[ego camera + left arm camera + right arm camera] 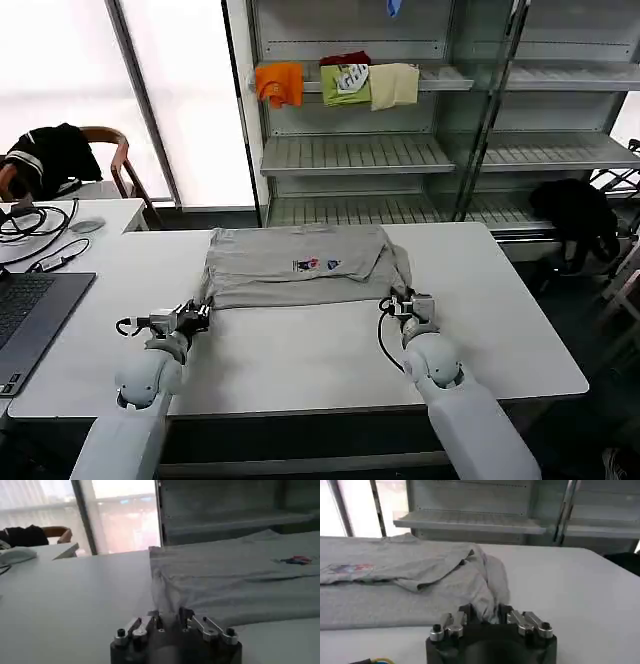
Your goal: Fold and organize the clothes.
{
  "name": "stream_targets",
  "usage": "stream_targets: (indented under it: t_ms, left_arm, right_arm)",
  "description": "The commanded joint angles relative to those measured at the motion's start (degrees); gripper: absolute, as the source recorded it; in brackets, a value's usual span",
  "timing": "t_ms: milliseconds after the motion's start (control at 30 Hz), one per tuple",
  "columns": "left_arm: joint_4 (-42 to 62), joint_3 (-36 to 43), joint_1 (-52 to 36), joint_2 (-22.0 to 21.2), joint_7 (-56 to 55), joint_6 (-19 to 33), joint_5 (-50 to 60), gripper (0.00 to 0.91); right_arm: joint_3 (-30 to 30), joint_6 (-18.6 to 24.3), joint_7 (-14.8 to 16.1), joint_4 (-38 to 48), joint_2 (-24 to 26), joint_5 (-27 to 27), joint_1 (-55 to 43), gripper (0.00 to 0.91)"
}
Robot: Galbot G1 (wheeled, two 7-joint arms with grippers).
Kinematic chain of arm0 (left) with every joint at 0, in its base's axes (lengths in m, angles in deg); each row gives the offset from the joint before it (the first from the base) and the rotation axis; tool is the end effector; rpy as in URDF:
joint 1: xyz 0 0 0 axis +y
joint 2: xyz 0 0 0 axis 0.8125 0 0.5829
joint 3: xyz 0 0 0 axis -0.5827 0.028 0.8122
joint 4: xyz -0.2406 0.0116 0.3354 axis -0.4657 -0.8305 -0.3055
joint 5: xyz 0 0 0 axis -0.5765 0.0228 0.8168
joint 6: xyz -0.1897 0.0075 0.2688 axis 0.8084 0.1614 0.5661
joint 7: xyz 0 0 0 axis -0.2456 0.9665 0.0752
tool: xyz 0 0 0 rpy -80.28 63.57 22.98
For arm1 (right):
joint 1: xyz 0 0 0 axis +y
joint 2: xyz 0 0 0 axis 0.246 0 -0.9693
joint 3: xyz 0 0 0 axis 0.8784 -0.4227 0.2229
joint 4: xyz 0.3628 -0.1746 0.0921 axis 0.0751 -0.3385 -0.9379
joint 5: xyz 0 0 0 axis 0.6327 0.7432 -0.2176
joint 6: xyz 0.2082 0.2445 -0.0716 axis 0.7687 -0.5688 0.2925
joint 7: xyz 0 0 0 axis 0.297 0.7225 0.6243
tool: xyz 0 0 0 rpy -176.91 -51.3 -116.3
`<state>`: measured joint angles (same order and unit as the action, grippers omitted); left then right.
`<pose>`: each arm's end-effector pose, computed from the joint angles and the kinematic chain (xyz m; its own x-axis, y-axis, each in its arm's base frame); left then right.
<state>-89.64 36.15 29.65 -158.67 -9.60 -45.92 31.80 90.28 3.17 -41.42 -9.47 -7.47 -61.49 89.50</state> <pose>0.3680 0.1264 -0.3558 -0.8881 -0.0303 0.4587 0.0142 0.9955 0.0933 0.4074 -0.0117 -0.3473 -0.8898 0.0160 0.4560 -0.0223 0.9967 -0.0783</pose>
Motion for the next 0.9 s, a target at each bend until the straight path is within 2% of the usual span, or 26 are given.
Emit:
stream_targets:
  t_ms: [33, 367, 900]
  left_arm:
    - [-1.37, -0.09, 1.13, -0.09, 0.02, -0.19, 0.11, 0.02]
    - [-8.83, -1.33, 4.93, 0.67, -0.4, -0.19, -0.26, 0.02]
    - [-30.53, -4.23, 22.24, 1.37, -0.64, -0.12, -1.06, 0.02]
  right_arm:
    - [0.25, -0.24, -0.02, -2.25, 0.16, 0.35, 0.92, 0.0]
    - [1.62, -0.28, -0.78, -11.78, 1.32, 0.4, 4.77, 0.0]
    - [4.86, -0.18, -3.64, -28.95, 3.15, 0.29, 20.23, 0.0]
